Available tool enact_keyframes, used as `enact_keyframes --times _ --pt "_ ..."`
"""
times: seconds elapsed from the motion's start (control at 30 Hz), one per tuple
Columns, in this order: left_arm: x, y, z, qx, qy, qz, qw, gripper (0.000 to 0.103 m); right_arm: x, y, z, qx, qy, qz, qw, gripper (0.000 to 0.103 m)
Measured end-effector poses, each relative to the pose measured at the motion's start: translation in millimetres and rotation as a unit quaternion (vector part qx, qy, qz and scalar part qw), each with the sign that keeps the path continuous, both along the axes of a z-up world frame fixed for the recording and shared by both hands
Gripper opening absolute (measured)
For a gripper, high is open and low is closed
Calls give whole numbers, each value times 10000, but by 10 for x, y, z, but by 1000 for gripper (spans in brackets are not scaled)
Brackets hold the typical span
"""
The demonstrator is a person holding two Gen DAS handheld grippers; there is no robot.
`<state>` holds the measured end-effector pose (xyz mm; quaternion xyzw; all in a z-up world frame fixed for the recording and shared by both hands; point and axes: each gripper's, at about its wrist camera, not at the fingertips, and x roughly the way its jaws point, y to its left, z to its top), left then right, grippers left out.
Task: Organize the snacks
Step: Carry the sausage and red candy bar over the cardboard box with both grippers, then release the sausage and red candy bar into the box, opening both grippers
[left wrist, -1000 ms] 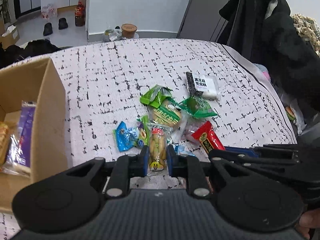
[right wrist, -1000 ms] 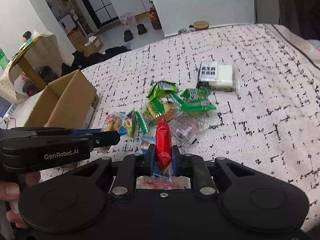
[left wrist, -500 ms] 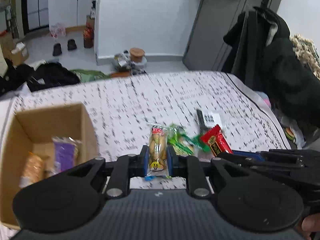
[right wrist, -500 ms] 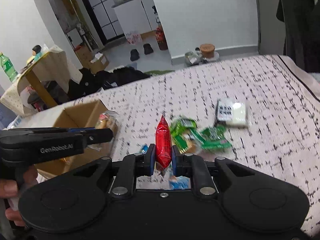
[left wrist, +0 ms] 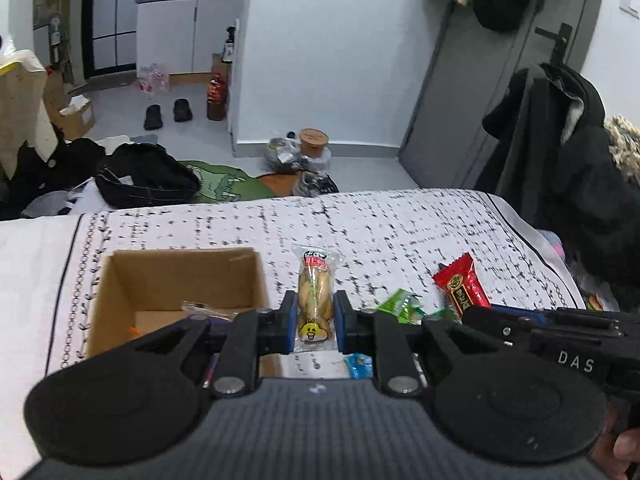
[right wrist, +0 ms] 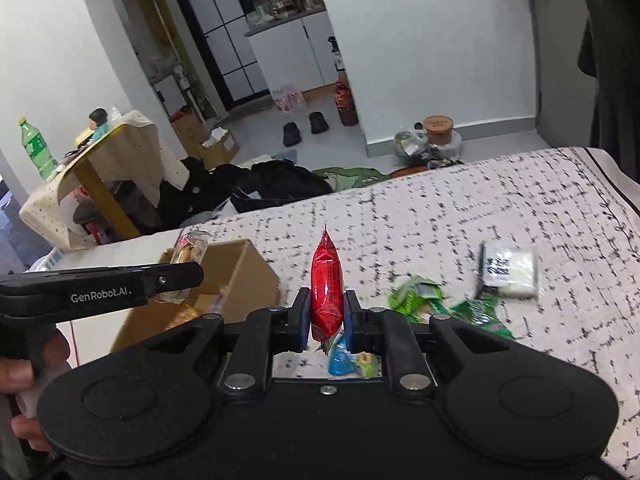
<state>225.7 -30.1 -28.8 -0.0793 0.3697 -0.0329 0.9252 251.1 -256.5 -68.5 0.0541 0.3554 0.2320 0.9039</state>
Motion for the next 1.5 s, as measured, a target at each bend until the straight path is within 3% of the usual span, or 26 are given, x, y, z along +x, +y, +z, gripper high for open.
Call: enact_keyframes --times 0.53,0.8,1.1,1.2,1.33,1.43,1.5 --pt "-187 523 -92 -173 -41 557 9983 18 -67 660 65 40 -139 509 9986 16" --pt "-242 798 -288 -255 155 849 9959 18 -62 941 8 26 -66 648 9979 16" --pt "-89 989 -498 -510 433 1037 9924 19 53 1271 -131 -16 61 621 9980 17" --pt "-41 972 -480 -367 339 991 9938 21 126 1327 -160 -34 100 518 9986 17" --pt "-62 1012 -492 -519 353 1071 9923 22 189 1351 -168 -47 108 460 9989 17" --pt "-86 1040 -517 -489 384 1131 9916 25 238 1348 -174 48 112 421 9990 22" --pt "-129 1054 -520 -485 378 1192 9910 28 266 1339 -167 122 131 427 9989 35"
